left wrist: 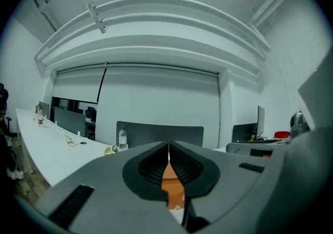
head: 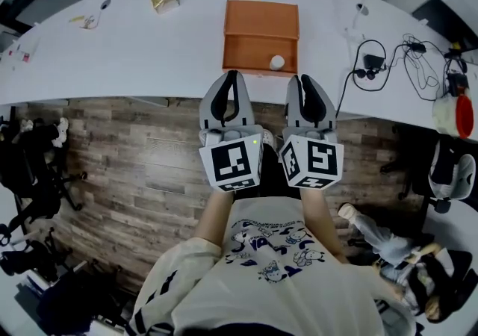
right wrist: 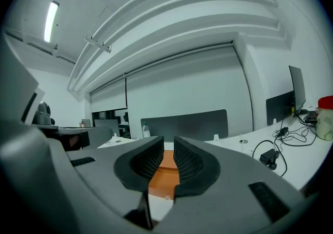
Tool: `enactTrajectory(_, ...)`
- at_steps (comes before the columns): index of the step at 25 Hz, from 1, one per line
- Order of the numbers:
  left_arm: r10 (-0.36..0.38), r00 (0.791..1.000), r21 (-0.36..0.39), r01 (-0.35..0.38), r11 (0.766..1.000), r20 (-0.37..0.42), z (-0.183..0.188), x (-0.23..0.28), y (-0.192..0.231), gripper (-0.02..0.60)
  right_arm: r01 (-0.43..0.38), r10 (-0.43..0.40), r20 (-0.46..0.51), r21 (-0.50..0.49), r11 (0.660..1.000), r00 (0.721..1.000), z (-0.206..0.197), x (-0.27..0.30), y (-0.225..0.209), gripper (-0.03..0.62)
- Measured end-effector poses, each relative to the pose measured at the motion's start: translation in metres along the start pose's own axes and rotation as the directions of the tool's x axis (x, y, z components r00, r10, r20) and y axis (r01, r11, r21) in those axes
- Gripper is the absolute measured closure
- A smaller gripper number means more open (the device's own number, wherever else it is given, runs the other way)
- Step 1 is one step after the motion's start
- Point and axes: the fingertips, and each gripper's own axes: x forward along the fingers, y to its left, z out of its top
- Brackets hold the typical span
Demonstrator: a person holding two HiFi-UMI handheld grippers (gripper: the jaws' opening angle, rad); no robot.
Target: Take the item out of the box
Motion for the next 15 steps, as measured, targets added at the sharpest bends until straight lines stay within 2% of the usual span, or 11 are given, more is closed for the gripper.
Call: enactTrajectory(15, 0.058, 0.996, -0.017, -0.059, 0.998, -0.064, -0.013, 0.081, 0.003, 0.560, -0.045, 0.044, -0.094, -0.004, 0.999, 0.995, -0.010, 0.074, -0.037, 0.537)
